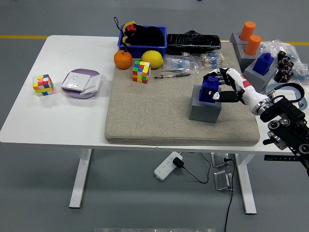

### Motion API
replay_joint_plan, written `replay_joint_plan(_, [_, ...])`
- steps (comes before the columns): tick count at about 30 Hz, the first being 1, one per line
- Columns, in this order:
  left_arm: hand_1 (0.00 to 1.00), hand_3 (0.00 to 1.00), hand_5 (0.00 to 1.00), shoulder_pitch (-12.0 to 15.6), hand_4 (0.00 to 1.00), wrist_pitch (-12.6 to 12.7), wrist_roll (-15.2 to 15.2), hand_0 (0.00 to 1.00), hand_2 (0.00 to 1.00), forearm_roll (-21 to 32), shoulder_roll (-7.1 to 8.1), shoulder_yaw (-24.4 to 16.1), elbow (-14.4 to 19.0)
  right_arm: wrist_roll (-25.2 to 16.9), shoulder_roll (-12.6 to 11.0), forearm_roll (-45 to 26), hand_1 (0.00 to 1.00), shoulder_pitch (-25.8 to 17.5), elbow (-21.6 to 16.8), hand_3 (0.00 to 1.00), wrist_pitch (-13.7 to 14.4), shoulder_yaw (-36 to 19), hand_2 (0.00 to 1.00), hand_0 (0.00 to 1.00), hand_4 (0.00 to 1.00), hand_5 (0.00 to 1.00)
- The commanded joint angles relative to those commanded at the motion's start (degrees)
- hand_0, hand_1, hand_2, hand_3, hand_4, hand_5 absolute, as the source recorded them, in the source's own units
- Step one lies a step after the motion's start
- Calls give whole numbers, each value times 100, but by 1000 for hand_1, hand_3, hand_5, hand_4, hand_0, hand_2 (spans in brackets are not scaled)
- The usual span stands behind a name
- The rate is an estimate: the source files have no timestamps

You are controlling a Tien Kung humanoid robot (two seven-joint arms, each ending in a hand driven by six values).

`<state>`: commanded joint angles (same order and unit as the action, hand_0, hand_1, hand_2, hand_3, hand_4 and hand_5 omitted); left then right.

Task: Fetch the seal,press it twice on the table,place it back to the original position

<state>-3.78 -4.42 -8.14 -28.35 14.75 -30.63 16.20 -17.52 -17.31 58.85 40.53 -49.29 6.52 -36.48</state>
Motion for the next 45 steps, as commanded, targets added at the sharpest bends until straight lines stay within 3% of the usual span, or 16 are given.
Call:
replay_joint_plan(11, [639,646,197,-17,688,0,3,682,604,4,-1,3,0,-17,6,-44,291,34,29,276,-6,78,283,414,498,2])
replay_joint_plan(12, [639,646,196,-16,689,0,3,682,604,10,-3,6,-2,-19,7,-51,437,37,31,477,-5,89,445,557,664,2])
replay_joint_plan(17, [639,646,196,-12,689,-2,3,682,604,14,-7,12,-2,-22,17,-134,437,42,49,477,43,140,445,557,664,2])
replay_joint_plan(18, [640,645,196,-12,689,-1,4,682,604,14,-8,11,-1,-20,18,-143,630,41,53,677,39,144,637,673,769,2])
replay_joint_plan(23, [640,645,196,-9,689,-2,3,682,604,16,-8,13,-2,-15,18,-122,630,39,60,677,21,156,637,673,769,2])
replay_joint_plan(24, [640,647,195,-7,689,-2,3,682,604,19,-9,17,-3,-19,20,-122,705,38,61,720,19,157,703,722,838,2])
replay_joint_plan(45, [639,647,196,-17,690,-2,3,679,604,39,-16,24,-2,-50,8,-117,739,20,2,748,60,125,736,756,895,2])
